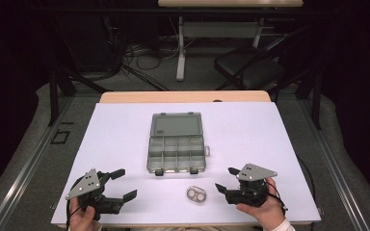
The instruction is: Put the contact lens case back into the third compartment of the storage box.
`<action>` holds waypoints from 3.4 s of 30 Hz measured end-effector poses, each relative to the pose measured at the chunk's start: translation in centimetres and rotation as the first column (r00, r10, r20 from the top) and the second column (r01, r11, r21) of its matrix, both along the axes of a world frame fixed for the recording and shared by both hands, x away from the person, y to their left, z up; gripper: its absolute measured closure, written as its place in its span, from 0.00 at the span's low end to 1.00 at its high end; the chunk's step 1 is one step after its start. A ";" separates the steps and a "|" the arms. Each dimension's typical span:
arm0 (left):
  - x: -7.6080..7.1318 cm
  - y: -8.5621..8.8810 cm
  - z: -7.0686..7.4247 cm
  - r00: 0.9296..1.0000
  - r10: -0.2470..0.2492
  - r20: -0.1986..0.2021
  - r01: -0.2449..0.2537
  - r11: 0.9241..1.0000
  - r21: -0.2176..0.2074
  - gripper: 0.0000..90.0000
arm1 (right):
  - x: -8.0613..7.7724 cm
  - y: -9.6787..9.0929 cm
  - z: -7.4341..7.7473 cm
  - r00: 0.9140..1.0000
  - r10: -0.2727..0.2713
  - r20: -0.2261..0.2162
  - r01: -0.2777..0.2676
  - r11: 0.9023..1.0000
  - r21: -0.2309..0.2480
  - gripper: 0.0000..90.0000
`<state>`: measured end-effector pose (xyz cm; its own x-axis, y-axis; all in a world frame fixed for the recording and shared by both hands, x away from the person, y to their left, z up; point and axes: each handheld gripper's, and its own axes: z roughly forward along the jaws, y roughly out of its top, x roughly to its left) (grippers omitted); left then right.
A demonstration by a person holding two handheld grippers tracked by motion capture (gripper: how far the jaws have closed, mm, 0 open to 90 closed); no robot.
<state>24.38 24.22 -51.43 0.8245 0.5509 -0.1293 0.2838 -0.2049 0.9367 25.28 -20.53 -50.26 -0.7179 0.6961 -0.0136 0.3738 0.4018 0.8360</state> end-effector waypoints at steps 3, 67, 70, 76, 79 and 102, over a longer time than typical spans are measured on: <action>0.0 0.0 0.0 1.000 -0.004 -0.002 0.004 1.000 -0.001 0.18 | 0.1 0.4 0.0 1.000 0.023 -0.004 -0.023 1.000 -0.017 0.36; 0.1 -0.2 -0.1 1.000 -0.010 -0.012 0.011 1.000 0.012 0.18 | 2.5 7.6 -1.1 0.955 0.243 -0.168 -0.271 0.947 -0.174 0.49; 0.1 -0.2 -0.1 1.000 -0.011 -0.011 0.011 1.000 0.011 0.18 | 2.5 7.8 -1.4 0.951 0.245 -0.187 -0.278 0.944 -0.178 0.49; 0.1 -0.1 -0.1 1.000 -0.012 -0.013 0.012 1.000 0.011 0.18 | 2.6 7.9 -2.1 0.948 0.244 -0.203 -0.282 0.941 -0.186 0.46; 0.2 -0.1 -0.1 1.000 -0.011 -0.013 0.012 1.000 0.011 0.18 | 2.7 7.9 -2.3 0.947 0.247 -0.206 -0.287 0.939 -0.190 0.45; 0.2 -0.1 -0.2 1.000 -0.009 -0.013 0.009 1.000 0.015 0.18 | 2.8 8.5 -4.1 0.930 0.264 -0.257 -0.323 0.918 -0.228 0.49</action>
<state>24.57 24.09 -51.60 0.8277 0.5454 -0.1320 0.2944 -0.2218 0.9296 28.13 -12.05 -54.41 -0.8949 0.4461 0.0131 0.3647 0.7141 0.5976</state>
